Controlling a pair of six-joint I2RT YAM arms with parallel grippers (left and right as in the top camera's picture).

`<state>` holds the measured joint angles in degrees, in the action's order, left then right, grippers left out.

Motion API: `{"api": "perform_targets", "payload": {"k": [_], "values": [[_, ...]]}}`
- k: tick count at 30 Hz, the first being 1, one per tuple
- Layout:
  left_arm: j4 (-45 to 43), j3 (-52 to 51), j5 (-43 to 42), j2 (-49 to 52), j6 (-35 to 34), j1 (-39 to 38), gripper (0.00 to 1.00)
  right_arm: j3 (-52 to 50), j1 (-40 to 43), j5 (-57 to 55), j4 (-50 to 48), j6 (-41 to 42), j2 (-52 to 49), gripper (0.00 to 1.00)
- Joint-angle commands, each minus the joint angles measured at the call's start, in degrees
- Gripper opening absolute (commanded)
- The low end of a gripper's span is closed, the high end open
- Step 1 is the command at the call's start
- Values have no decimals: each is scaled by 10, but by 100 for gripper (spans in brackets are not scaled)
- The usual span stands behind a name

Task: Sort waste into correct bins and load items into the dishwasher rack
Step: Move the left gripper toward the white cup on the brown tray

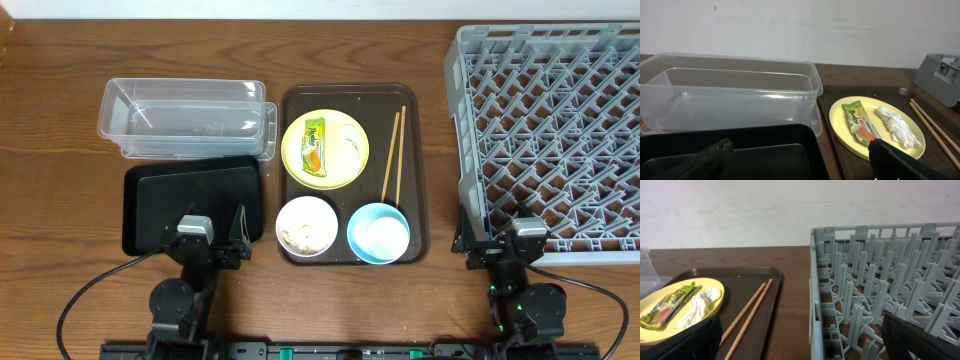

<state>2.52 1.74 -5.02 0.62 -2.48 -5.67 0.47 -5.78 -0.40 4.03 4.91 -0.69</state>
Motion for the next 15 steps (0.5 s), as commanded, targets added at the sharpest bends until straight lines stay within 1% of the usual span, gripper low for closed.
{"api": "perform_targets", "payload": {"k": [1, 15], "values": [[9, -15, -6, -4, 10, 3, 88, -2, 2, 3, 2, -7, 3, 99], [8, -15, -6, -4, 10, 3, 88, -2, 2, -6, 1, -7, 3, 99]]}}
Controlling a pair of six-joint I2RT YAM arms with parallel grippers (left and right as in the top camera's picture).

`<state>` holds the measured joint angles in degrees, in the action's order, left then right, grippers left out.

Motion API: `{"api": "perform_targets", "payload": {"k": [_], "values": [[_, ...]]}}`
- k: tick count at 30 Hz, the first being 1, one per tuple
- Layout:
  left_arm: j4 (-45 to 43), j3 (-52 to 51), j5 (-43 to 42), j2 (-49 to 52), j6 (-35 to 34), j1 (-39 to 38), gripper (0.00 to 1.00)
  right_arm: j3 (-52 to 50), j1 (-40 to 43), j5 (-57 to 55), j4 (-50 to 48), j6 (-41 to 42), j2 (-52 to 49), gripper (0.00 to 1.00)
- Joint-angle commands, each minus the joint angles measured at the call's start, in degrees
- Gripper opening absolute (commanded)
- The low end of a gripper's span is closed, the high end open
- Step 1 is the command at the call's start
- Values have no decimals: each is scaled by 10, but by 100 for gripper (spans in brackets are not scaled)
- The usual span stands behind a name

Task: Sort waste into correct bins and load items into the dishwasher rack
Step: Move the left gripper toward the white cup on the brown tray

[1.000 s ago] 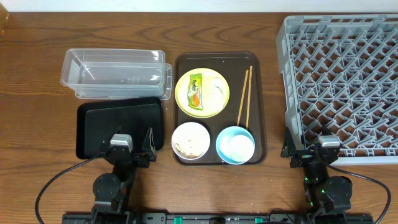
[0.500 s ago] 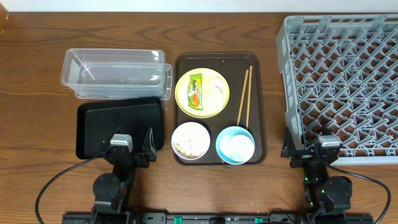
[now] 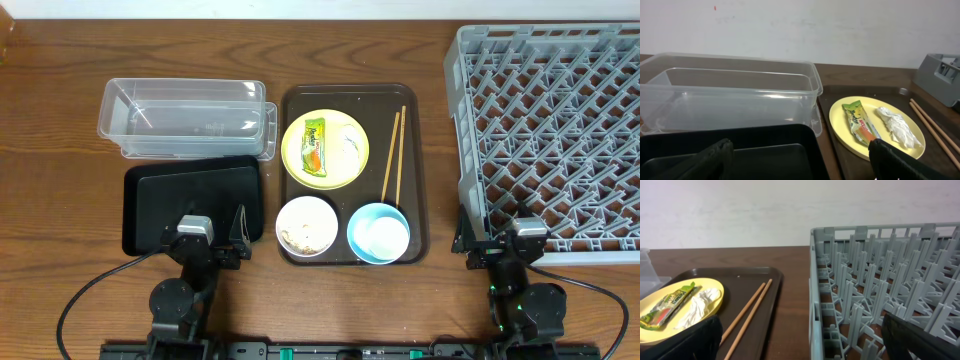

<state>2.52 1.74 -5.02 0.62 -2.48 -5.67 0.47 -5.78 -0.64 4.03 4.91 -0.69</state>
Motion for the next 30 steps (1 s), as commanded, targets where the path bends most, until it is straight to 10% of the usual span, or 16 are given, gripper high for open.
{"api": "perform_targets", "payload": {"k": [1, 19, 30], "values": [[8, -15, -6, -4, 10, 3, 88, -2, 2, -4, -1, -7, 3, 99], [-53, 37, -55, 2, -13, 3, 88, 33, 2, 150, -80, 52, -10, 99], [252, 383, -156, 315, -40, 3, 89, 338, 2, 192, 108, 53, -297, 99]]}}
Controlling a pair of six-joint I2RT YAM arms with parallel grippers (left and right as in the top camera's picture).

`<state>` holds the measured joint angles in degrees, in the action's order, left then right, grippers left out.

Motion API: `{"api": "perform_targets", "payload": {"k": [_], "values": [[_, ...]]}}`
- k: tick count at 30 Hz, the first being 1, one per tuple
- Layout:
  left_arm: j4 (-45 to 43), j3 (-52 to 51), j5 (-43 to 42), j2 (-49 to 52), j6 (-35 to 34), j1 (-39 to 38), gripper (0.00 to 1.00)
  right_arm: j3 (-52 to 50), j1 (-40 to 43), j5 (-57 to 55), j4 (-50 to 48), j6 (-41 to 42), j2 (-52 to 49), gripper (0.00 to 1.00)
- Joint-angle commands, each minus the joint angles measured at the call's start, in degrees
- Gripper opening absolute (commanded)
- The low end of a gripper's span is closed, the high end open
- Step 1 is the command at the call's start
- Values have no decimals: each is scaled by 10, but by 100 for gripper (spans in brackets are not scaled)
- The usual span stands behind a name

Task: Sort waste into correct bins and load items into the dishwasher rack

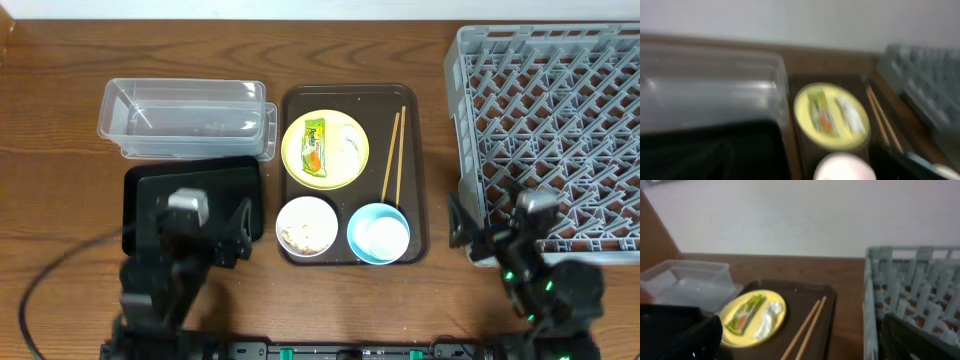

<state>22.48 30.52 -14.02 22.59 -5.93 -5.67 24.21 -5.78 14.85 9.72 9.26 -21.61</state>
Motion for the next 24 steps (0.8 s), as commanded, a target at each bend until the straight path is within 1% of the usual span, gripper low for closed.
{"api": "perform_targets", "payload": {"k": [1, 5, 8, 11, 13, 14, 19, 21, 24], "values": [[80, 126, -78, 126, -6, 3, 89, 133, 2, 45, 80, 10, -118, 99], [222, 280, -148, 274, -6, 1, 88, 310, 2, 53, 268, 10, -280, 99], [284, 363, -199, 342, -6, 1, 89, 408, 2, 50, 363, 7, -368, 99], [297, 402, -294, 379, -8, 1, 89, 474, 2, 80, 430, 8, -431, 99], [277, 405, -355, 392, -8, 1, 89, 500, 2, 107, 469, 8, -460, 99], [268, 405, -372, 398, -8, 1, 89, 505, 2, 107, 471, 7, -468, 99], [268, 405, -376, 416, -8, 1, 89, 507, 16, 93, 453, 24, -486, 99], [269, 405, -348, 418, -22, 1, 89, 508, 27, 74, 449, 42, -488, 98], [258, 414, -297, 423, -58, 1, 88, 513, 42, 71, 449, 43, -489, 96]]}}
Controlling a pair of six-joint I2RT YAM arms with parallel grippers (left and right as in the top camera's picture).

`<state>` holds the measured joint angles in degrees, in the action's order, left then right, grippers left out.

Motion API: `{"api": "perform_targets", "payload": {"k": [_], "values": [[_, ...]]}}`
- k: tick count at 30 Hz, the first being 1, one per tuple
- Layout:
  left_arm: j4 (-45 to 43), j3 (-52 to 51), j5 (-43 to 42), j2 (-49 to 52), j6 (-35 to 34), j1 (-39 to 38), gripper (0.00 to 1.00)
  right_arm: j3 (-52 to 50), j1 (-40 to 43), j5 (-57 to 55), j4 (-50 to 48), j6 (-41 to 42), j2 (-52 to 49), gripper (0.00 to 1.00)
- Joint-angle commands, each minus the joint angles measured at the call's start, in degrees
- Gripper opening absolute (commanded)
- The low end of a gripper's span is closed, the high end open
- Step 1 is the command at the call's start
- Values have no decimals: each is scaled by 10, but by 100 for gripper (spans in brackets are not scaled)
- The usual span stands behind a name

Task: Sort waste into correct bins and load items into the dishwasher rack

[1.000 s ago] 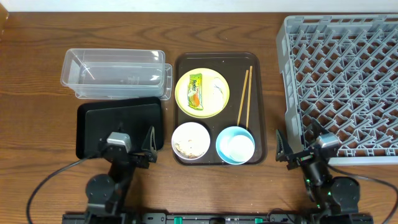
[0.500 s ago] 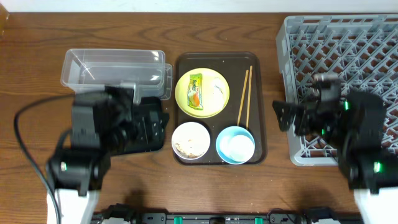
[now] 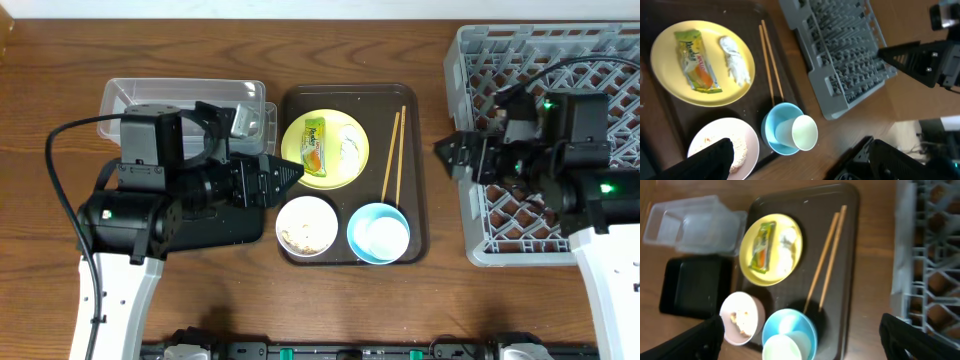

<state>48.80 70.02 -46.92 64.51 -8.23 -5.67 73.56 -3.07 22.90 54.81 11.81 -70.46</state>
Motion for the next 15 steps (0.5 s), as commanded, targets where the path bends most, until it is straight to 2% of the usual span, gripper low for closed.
{"api": "perform_targets", "payload": {"k": [1, 6, 11, 15], "values": [[-2, 28, 35, 12, -35, 0, 88, 23, 20, -12, 1, 19, 0, 95], [37, 66, 67, 62, -37, -69, 88, 26, 23, -13, 5, 41, 0, 97], [91, 68, 254, 116, -37, -231, 89, 26, 23, -14, 16, 40, 0, 99], [103, 68, 325, 159, -41, -320, 87, 26, 23, -15, 23, 40, 0, 99]]}}
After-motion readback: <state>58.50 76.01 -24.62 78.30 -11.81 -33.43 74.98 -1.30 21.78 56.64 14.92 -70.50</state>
